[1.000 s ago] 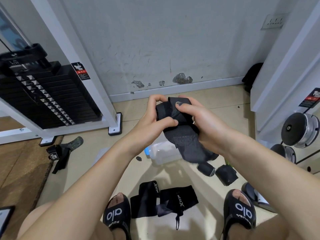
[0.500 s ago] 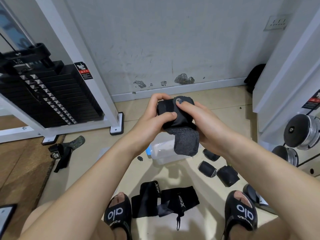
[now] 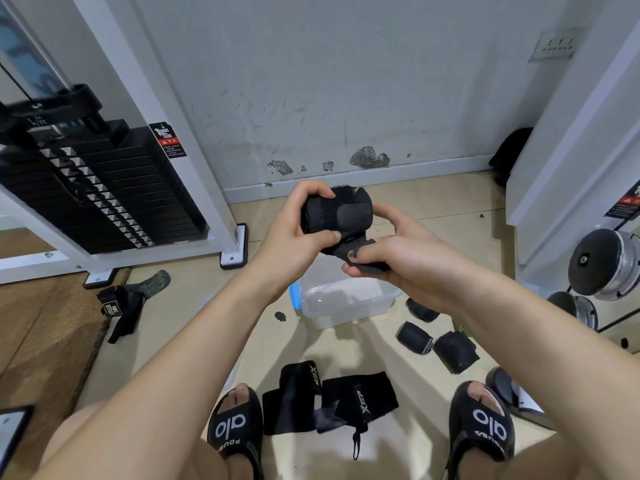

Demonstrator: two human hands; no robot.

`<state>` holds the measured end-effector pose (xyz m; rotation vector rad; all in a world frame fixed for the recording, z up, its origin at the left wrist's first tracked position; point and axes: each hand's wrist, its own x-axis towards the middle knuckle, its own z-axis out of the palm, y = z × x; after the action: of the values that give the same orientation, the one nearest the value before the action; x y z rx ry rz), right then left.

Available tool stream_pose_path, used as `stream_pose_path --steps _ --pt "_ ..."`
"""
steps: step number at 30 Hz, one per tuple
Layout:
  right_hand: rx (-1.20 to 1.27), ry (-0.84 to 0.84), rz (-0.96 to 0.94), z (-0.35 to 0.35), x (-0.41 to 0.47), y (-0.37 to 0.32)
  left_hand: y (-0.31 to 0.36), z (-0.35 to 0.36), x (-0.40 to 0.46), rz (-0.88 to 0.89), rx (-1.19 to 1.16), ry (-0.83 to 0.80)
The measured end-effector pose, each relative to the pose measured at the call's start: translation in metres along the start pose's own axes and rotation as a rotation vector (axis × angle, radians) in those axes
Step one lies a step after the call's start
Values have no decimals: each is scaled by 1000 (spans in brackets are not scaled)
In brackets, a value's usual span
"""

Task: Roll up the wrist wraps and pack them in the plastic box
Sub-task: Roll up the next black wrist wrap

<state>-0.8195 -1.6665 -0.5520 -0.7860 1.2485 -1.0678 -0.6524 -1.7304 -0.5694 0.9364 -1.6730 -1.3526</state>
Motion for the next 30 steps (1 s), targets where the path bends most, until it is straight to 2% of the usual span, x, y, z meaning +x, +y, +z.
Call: stream_pose_path --steps 2,6,10,14,20,26,30 --pt "-68 65 -5 2 0 2 -2 1 0 -2 40 35" --pt "-144 112 -9 3 2 1 -7 3 0 78 311 99" --pt "-95 118 -105 4 0 -3 -6 5 -1 107 373 83" --pt "10 115 -175 4 -2 -7 -5 3 -2 46 309 69" --pt "46 34 -160 -4 -2 -15 3 8 -8 -55 189 4" --pt "-147 -6 -291 -10 -1 -16 6 4 -9 -48 141 -59" --pt "-240 91 -413 -12 5 -13 6 9 -11 -29 93 -100"
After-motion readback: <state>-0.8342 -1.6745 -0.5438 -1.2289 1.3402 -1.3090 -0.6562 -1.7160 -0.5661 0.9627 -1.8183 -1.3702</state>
